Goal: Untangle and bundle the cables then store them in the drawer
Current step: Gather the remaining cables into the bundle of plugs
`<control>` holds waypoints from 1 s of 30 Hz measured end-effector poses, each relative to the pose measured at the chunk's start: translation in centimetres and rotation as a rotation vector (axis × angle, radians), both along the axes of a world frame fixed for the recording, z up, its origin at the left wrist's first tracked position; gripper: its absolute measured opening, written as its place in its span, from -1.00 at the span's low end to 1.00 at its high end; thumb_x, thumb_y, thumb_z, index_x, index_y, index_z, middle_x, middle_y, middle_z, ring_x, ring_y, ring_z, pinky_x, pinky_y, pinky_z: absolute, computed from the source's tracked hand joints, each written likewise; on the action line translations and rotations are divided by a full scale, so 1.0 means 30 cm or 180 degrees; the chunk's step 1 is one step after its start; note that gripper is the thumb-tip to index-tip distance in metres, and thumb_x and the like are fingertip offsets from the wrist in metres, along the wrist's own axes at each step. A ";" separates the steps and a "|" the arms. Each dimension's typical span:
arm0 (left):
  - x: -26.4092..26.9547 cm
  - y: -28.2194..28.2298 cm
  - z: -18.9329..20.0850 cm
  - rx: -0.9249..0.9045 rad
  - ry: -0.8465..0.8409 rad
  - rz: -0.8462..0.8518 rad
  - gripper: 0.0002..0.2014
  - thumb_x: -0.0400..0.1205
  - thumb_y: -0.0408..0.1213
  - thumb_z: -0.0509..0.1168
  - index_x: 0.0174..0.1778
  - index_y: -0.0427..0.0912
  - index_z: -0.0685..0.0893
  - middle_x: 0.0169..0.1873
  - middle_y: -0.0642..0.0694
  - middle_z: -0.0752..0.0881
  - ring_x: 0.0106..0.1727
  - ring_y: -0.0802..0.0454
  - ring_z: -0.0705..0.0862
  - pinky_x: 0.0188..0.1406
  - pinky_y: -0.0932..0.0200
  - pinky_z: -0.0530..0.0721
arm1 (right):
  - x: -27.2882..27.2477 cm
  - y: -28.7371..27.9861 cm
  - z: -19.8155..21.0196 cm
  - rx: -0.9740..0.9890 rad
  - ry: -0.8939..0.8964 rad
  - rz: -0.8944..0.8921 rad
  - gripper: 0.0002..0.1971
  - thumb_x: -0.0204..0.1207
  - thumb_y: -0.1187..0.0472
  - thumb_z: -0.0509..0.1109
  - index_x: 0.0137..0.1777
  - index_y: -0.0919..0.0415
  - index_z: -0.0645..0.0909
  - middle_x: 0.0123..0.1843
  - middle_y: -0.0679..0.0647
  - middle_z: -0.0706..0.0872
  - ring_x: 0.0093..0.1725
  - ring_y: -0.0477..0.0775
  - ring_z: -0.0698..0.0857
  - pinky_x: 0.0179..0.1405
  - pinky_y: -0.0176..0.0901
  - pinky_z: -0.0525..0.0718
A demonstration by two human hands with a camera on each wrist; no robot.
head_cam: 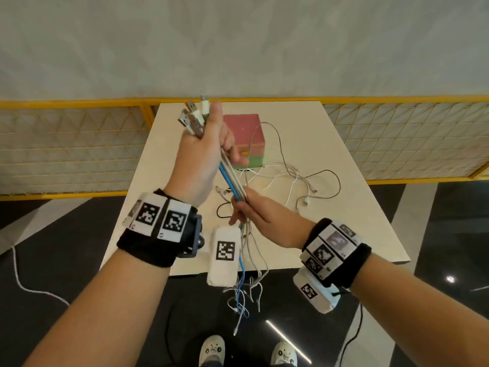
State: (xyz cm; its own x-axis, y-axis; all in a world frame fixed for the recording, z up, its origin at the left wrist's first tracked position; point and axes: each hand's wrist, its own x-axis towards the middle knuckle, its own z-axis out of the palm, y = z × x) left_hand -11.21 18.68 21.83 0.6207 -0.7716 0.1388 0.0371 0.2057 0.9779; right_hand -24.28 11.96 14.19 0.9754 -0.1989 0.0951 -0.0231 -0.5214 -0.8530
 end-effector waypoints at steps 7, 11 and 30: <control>0.100 0.014 -0.011 0.0161 0.0228 0.0063 -0.51 0.75 0.00 0.18 -0.51 -0.04 0.32 -0.64 0.09 0.24 -0.67 0.16 0.12 -0.73 0.35 0.08 | 0.035 -0.120 -0.330 -0.1186 0.2047 0.0543 -0.75 0.65 0.15 0.24 0.28 0.16 0.48 0.29 0.17 0.59 0.23 0.18 0.59 0.36 0.05 0.51; 0.130 0.032 -0.056 0.0556 -0.0071 -0.0039 -0.52 0.64 0.03 0.34 -0.53 0.03 0.31 -0.65 0.07 0.23 -0.66 0.11 0.13 -0.70 0.31 0.10 | 0.076 -0.185 -0.412 -0.1293 0.2086 0.0432 -0.61 0.51 0.31 0.41 0.33 0.09 0.54 0.40 0.07 0.49 0.38 0.07 0.49 0.43 -0.15 0.37; 0.181 -0.011 -0.229 0.1013 0.0124 0.0405 -0.43 0.71 0.06 0.21 -0.65 -0.04 0.41 -0.56 -0.08 0.37 -0.66 0.11 0.22 -0.63 0.28 0.14 | 0.187 -0.185 -0.414 -0.0482 0.1112 -0.0848 -0.87 0.65 0.37 0.11 0.04 0.19 0.45 -0.06 0.11 0.66 -0.09 0.15 0.74 -0.08 -0.15 0.56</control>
State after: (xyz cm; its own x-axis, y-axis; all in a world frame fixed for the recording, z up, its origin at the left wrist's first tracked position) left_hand -5.80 18.34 14.96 0.7148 -0.6886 -0.1222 0.0694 -0.1041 0.9921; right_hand -18.68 6.41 1.78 0.8709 -0.4562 -0.1829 -0.4457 -0.5763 -0.6850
